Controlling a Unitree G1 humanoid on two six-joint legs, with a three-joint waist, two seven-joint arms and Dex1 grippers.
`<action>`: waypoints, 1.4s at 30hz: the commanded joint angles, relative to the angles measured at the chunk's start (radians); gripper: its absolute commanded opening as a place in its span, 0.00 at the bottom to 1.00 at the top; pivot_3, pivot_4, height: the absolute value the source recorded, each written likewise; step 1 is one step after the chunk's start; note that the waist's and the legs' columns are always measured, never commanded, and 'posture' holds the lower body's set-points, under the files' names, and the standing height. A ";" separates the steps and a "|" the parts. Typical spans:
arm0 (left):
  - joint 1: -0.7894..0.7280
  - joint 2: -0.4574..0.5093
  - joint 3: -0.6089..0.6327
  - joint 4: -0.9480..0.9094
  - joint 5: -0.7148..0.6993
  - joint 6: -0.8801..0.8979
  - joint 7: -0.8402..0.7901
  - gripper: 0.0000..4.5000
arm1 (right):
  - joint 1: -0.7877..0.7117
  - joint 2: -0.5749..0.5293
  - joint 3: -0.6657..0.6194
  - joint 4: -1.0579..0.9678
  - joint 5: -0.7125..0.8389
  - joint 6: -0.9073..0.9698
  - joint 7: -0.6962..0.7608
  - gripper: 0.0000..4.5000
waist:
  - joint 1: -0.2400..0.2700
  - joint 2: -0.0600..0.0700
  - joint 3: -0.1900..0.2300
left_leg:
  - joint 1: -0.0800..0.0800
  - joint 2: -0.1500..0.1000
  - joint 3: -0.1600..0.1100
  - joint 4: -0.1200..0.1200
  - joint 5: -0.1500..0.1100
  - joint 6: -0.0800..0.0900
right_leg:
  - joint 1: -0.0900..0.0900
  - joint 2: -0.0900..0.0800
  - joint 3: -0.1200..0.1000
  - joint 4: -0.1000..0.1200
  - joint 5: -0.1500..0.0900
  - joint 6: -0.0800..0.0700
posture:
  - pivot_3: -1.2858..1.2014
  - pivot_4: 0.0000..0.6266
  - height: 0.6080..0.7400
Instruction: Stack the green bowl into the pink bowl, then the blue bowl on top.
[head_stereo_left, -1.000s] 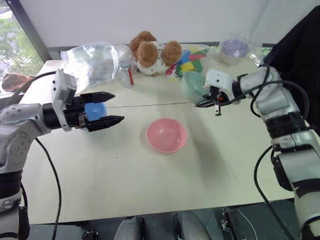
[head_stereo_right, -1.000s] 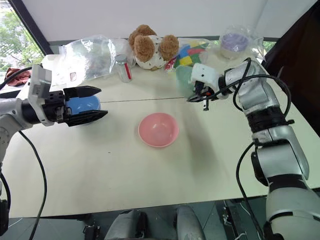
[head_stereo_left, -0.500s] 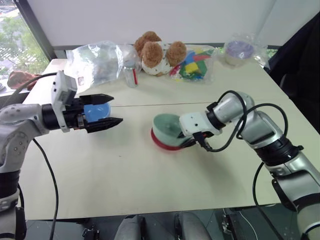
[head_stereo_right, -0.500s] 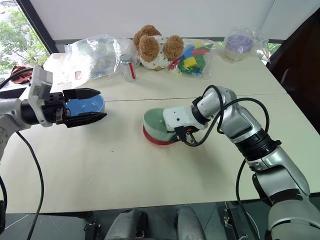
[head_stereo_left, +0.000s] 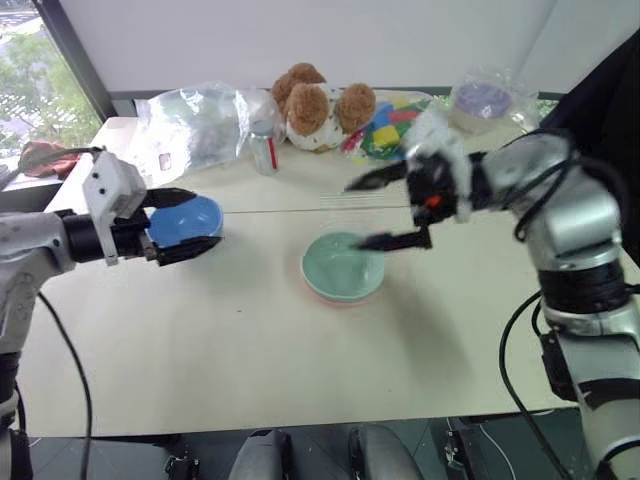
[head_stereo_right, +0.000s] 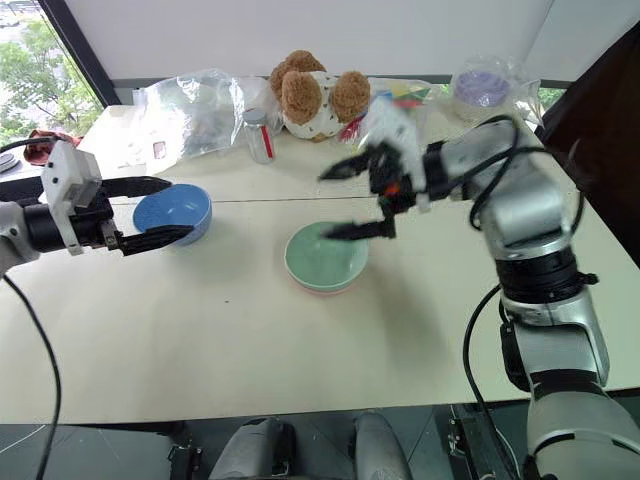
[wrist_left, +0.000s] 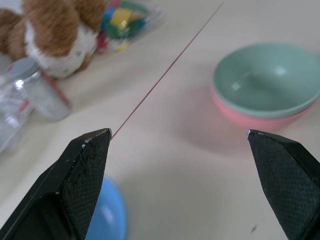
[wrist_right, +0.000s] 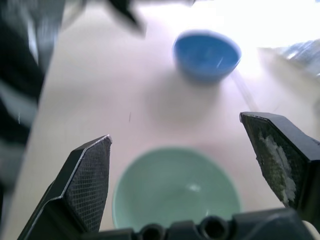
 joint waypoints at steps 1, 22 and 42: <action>-0.014 0.022 -0.035 0.093 0.099 -0.114 -0.028 1.00 | 0.013 -0.032 -0.113 -0.087 0.118 0.113 -0.070 1.00 | 0.000 0.000 0.000 | 0.000 0.000 0.000 0.000 0.000 0.000 | 0.000 0.000 0.000 0.000 0.000 0.000 | 0.52 0.24 1.00; -0.318 -0.063 -0.331 0.795 0.500 -0.540 -0.113 0.73 | 0.230 -0.273 -0.230 -0.236 0.331 0.135 -0.198 1.00 | 0.001 0.000 0.000 | -0.001 0.000 0.002 0.000 -0.002 0.003 | -0.001 0.001 -0.001 0.000 0.000 0.000 | 0.52 0.24 1.00; -0.614 -0.316 -0.394 0.426 0.242 -0.320 -0.518 0.01 | 0.495 -0.469 -0.383 -0.287 0.383 0.120 -0.181 1.00 | 0.003 -0.001 0.000 | -0.003 0.000 0.001 0.001 -0.002 0.004 | 0.000 0.002 0.000 -0.001 0.000 0.000 | 0.52 0.24 1.00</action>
